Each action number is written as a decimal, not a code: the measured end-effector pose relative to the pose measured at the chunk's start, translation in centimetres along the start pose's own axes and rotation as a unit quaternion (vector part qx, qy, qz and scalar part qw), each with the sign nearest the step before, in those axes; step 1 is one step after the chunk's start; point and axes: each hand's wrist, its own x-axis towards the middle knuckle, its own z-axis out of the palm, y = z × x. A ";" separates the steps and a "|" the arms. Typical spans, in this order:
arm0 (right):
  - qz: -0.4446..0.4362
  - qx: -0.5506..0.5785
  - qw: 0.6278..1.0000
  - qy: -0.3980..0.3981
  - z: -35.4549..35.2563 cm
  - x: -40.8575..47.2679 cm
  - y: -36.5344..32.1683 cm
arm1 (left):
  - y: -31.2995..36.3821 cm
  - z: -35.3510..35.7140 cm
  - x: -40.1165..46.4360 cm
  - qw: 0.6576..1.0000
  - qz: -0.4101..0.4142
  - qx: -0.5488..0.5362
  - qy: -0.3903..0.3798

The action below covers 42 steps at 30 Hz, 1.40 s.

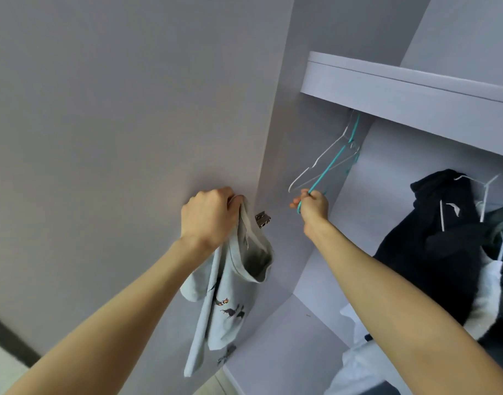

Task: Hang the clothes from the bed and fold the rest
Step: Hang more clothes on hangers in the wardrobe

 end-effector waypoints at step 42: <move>0.099 0.217 0.948 0.210 -11.9 -13.9 10.3 | -1.3 6.9 -8.0 0.970 -0.018 -0.040 -0.239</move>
